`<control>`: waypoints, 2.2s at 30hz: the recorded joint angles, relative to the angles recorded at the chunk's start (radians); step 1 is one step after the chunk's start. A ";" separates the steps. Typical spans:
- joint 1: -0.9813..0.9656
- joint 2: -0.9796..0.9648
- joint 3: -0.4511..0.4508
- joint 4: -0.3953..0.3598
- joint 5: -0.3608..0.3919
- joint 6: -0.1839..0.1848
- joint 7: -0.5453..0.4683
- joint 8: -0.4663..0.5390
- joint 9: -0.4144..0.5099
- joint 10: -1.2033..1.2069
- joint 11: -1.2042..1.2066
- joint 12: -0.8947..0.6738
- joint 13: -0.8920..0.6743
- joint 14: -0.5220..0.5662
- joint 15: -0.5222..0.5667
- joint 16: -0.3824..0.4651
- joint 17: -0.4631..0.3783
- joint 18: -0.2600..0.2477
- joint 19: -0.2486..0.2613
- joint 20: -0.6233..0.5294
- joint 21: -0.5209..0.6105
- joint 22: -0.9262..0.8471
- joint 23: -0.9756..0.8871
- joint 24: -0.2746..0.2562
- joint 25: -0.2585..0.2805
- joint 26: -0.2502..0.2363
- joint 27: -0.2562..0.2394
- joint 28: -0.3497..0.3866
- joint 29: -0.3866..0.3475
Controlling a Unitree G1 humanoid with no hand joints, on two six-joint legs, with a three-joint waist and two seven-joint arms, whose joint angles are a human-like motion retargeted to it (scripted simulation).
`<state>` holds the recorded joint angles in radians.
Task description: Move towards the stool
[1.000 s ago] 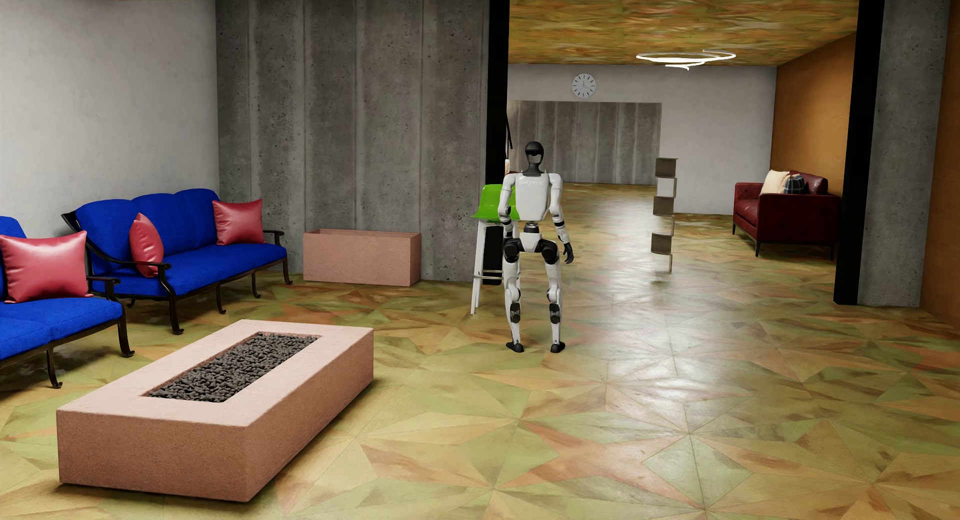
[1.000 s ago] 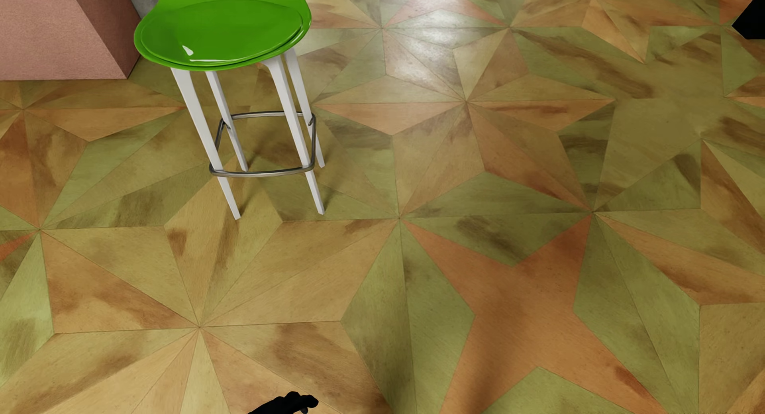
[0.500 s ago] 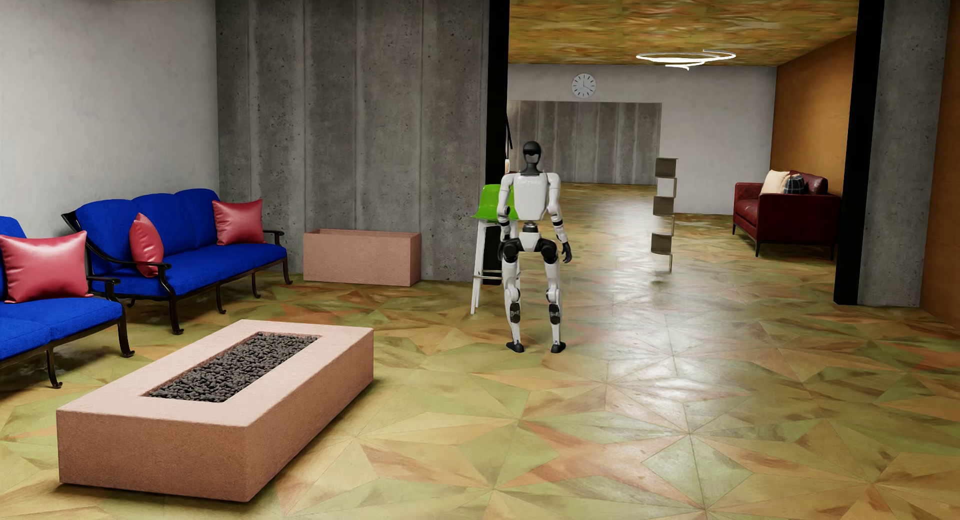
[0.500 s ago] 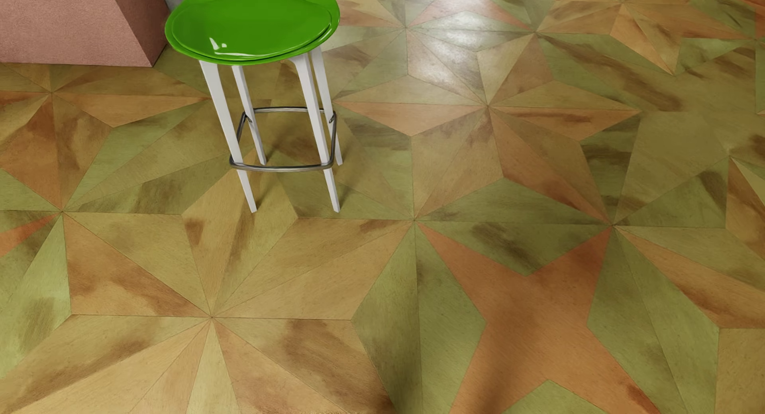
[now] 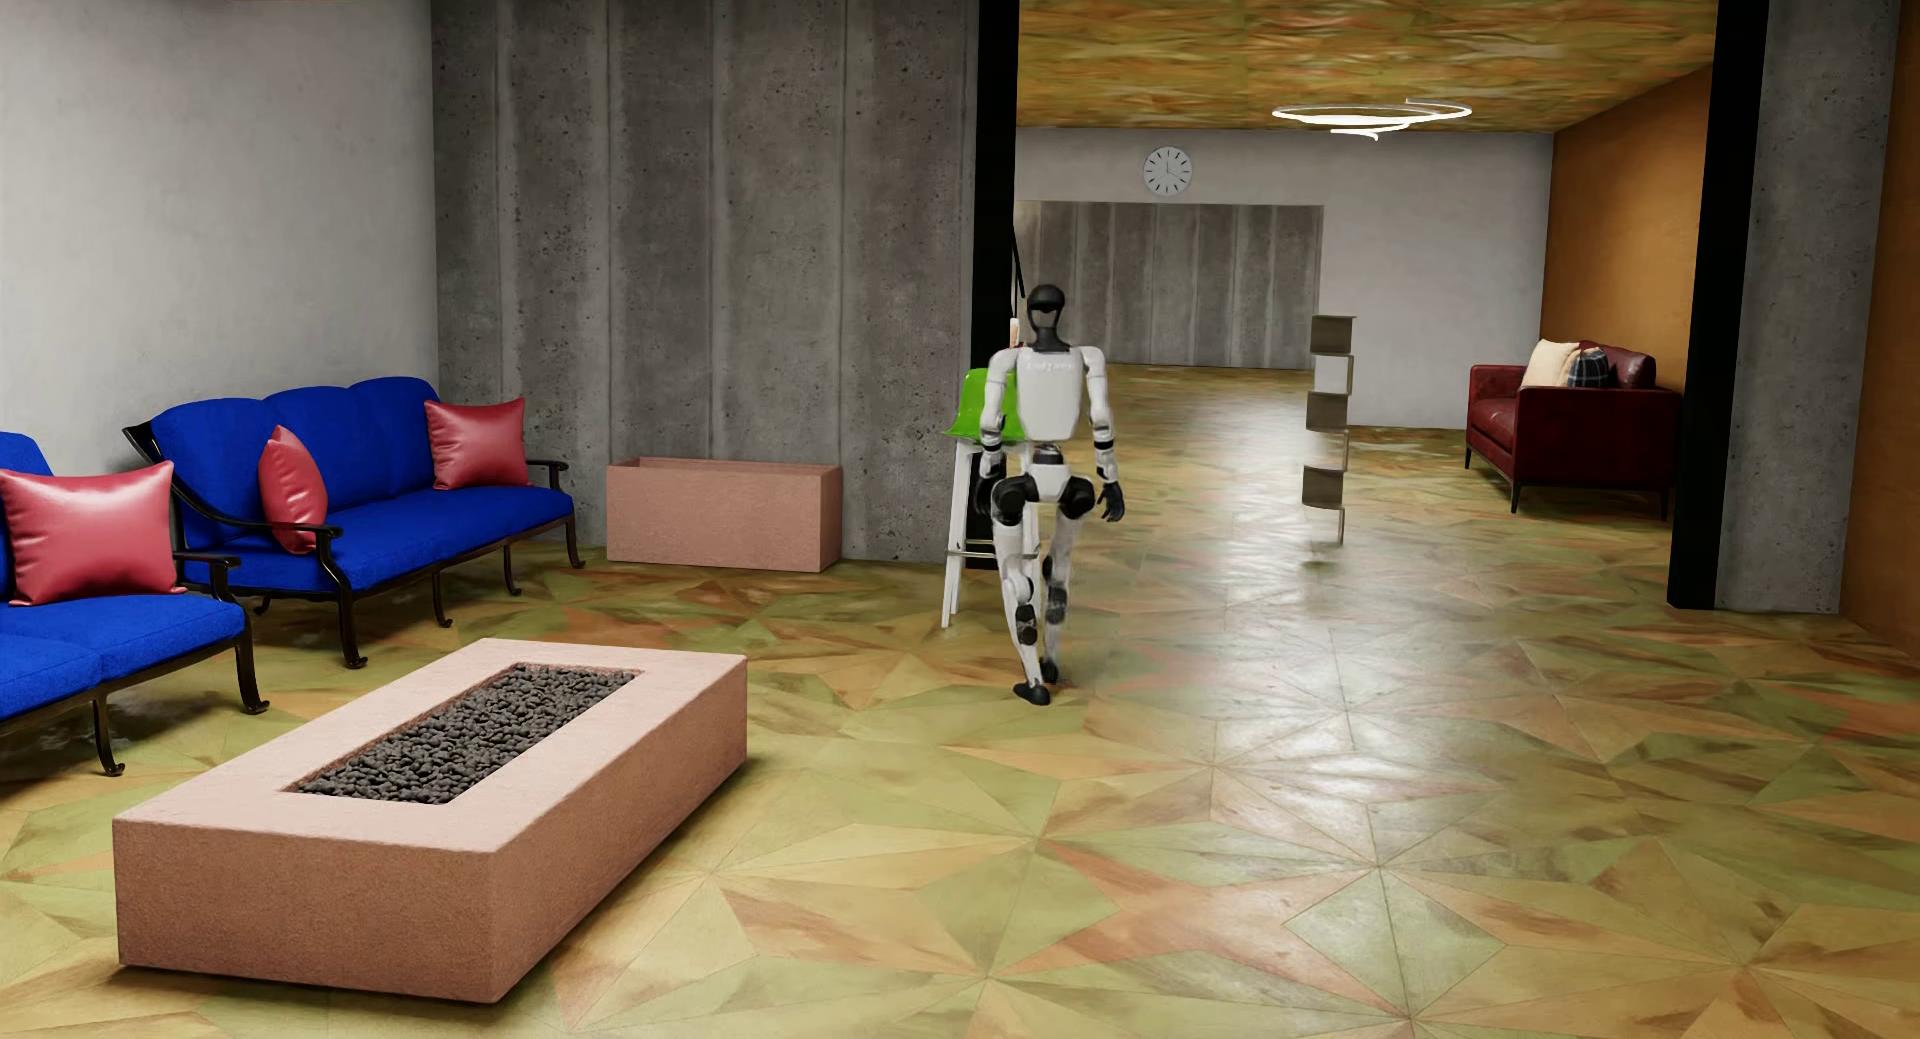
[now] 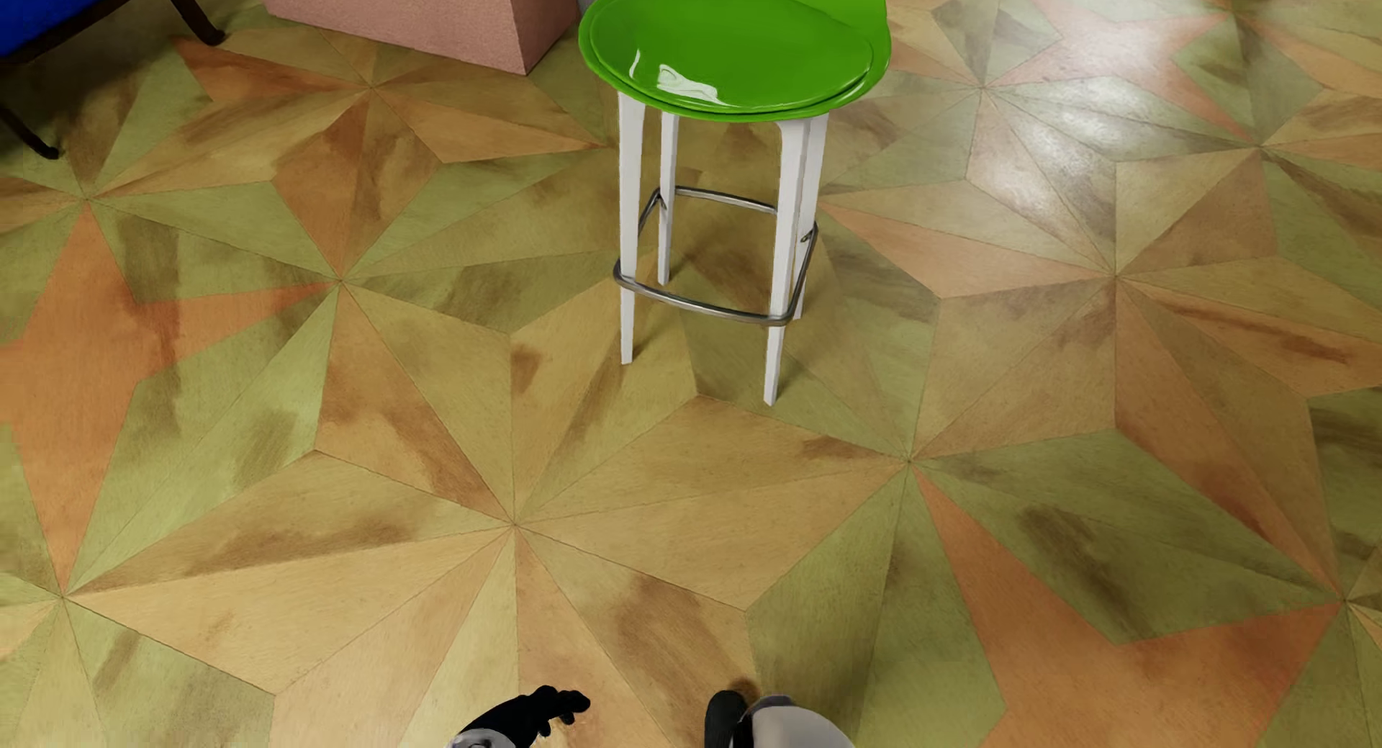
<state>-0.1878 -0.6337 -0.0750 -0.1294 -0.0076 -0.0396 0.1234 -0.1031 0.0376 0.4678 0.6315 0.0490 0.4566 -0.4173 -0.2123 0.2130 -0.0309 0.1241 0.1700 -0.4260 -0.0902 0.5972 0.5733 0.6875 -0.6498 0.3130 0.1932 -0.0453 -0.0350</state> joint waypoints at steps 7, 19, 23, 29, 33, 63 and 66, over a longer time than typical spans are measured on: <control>0.034 0.166 0.006 -0.029 -0.049 0.005 -0.070 -0.218 -0.010 0.134 -0.182 -0.026 -0.047 0.045 0.017 -0.044 -0.019 -0.011 -0.314 0.029 -0.009 0.125 0.068 -0.084 -0.004 0.026 0.060 0.097 -0.011; -0.316 0.306 0.040 0.352 -0.016 0.064 0.050 -0.221 0.018 0.438 -0.222 0.100 -0.133 0.138 -0.070 0.041 -0.009 -0.150 -0.248 0.031 0.029 0.213 -0.062 -0.127 0.014 0.058 -0.061 0.029 -0.062; -0.240 0.321 0.055 0.223 -0.010 0.069 -0.189 -0.135 0.014 0.074 -0.228 0.109 -0.135 0.176 -0.080 0.008 -0.016 -0.195 -0.208 0.052 0.051 0.190 -0.042 -0.128 0.011 0.055 -0.036 0.056 -0.050; -0.142 0.315 0.037 0.227 -0.031 0.049 0.015 0.028 0.011 -0.005 -0.233 0.046 -0.127 0.169 -0.063 -0.027 -0.012 -0.126 -0.128 0.028 0.021 0.173 0.042 -0.089 0.014 0.046 0.032 0.058 -0.053; -0.085 0.270 0.032 0.229 -0.021 0.028 0.164 0.163 0.008 -0.077 -0.218 -0.023 -0.092 0.168 -0.049 -0.013 -0.014 -0.100 -0.081 0.025 0.002 0.184 0.050 -0.093 0.039 0.036 0.030 0.073 -0.036; -0.195 0.385 0.078 0.528 -0.021 0.033 0.195 -0.117 0.015 -0.001 -0.284 -0.010 -0.153 0.289 -0.091 -0.019 0.014 -0.228 -0.128 -0.105 0.055 0.281 0.042 -0.191 -0.002 0.072 -0.011 0.174 -0.042; -0.264 0.379 0.092 0.518 -0.015 0.059 0.174 -0.180 0.029 0.069 -0.274 -0.032 -0.173 0.266 -0.104 -0.011 -0.020 -0.117 -0.155 -0.120 0.112 0.229 0.102 -0.141 -0.008 0.091 0.014 0.157 -0.021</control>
<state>-0.4521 -0.2544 0.0171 0.3882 -0.0226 0.0195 0.2974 -0.2835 0.0667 0.5369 0.3575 0.0171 0.2839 -0.1515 -0.3166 0.2016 -0.0506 0.0075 0.0152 -0.5465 0.0222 0.8260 0.6755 0.5463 -0.6574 0.4038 0.2076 0.1121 -0.0559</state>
